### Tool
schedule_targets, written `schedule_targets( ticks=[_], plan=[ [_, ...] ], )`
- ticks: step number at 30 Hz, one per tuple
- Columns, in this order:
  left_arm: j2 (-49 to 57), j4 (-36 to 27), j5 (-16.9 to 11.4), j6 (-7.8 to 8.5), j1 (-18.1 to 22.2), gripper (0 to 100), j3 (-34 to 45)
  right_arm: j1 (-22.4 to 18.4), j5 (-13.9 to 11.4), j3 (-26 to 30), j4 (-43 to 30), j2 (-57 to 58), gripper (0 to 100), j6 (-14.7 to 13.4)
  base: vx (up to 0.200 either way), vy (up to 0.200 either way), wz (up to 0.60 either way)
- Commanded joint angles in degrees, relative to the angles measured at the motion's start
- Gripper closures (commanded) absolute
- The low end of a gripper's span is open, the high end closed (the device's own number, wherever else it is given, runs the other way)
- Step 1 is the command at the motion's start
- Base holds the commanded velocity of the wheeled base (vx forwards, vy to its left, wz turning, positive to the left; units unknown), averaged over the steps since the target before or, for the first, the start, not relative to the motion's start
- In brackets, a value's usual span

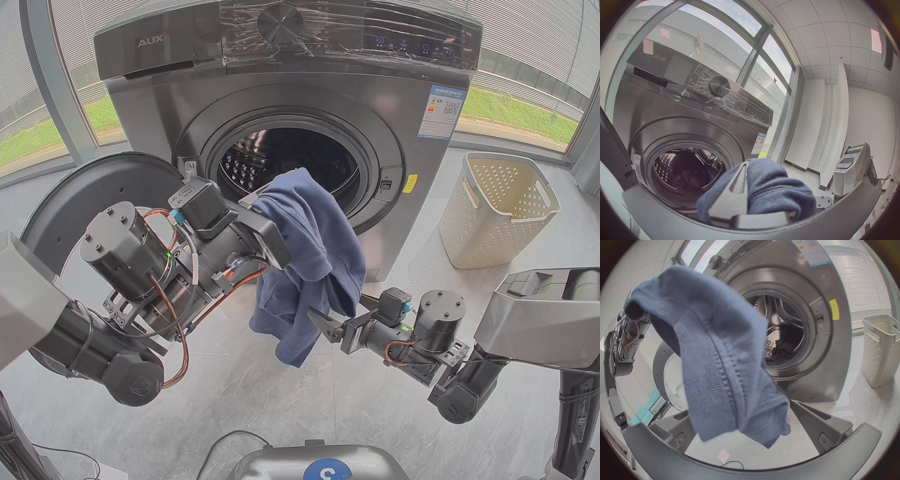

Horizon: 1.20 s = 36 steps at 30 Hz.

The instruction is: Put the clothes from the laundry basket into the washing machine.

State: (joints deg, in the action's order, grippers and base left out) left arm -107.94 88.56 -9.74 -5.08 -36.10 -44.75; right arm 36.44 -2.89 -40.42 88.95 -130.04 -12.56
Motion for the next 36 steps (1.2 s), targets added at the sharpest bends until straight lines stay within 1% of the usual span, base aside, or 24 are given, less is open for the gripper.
schedule_targets(
  ticks=[1, 3, 7, 8, 14, 20, 21, 22, 23, 25, 26, 27, 31, 36],
  plan=[
    [-0.43, -0.06, -0.02, -0.01, 0.06, 100, -0.16, 1.00, -2.03, -4.14, 0.78, -4.88, 0, -0.10, 0.000, 0.000, 0.00],
    [-0.52, -0.06, -0.02, -0.01, 0.06, 100, -0.16, 1.36, -2.65, -5.81, 0.78, -4.88, 0, -0.19, 0.000, 0.000, 0.00],
    [-0.61, -0.15, -0.02, -0.01, -0.03, 100, -0.51, 2.50, -2.74, -8.62, 0.78, -4.52, 0, -0.19, 0.000, 0.000, 0.00],
    [-0.61, -0.15, -0.02, -0.01, -0.03, 100, -0.51, 2.50, -2.74, -8.62, 0.78, -4.52, 0, -0.19, 0.000, 0.000, 0.00],
    [-1.84, -0.15, -0.02, 0.07, -0.11, 100, -0.78, 6.28, -2.38, -8.44, 1.05, -4.35, 0, 0.08, 0.000, 0.000, 0.00],
    [-1.84, -0.50, -0.02, 0.16, -0.55, 100, -1.30, 6.45, -1.94, -10.20, 0.87, -5.67, 0, 0.78, 0.000, 0.000, 0.00],
    [-2.02, -0.50, -0.02, 0.16, -0.55, 100, -1.65, 6.37, -1.68, -11.70, 0.87, -7.07, 0, 0.78, 0.000, 0.000, 0.00],
    [-2.02, -0.50, -0.02, 0.16, -0.55, 100, -1.65, 6.37, -1.68, -11.70, 0.87, -7.07, 0, 0.78, 0.000, 0.000, 0.00],
    [-2.19, -0.41, -0.02, 0.16, -0.64, 100, -1.65, 5.93, -0.10, -14.60, 0.87, -8.74, 0, 0.78, 0.000, 0.000, 0.00],
    [-2.19, -0.32, -0.02, 0.16, -0.73, 100, -1.65, 5.57, 2.01, -18.02, 0.87, -10.50, 0, 0.43, 0.000, 0.000, 0.00],
    [-2.19, -0.32, -0.02, 0.16, -0.73, 100, -1.65, 5.57, 2.01, -18.02, 0.87, -10.50, 0, 0.43, 0.000, 0.000, 0.00],
    [-2.10, -0.15, 0.16, 0.16, -0.73, 100, -1.65, 5.05, 3.06, -20.22, 0.87, -11.55, 0, 0.08, 0.000, 0.000, 0.00],
    [-2.10, -0.15, 0.25, 0.16, -0.47, 100, -1.65, 5.05, 3.06, -20.48, 0.96, -11.64, 0, -0.89, 0.000, 0.000, 0.00],
    [-2.19, -0.15, 0.34, 0.16, -0.64, 100, -1.65, 5.49, 3.33, -20.75, 0.87, -11.82, 0, -0.89, 0.000, 0.000, 0.00]
  ],
)
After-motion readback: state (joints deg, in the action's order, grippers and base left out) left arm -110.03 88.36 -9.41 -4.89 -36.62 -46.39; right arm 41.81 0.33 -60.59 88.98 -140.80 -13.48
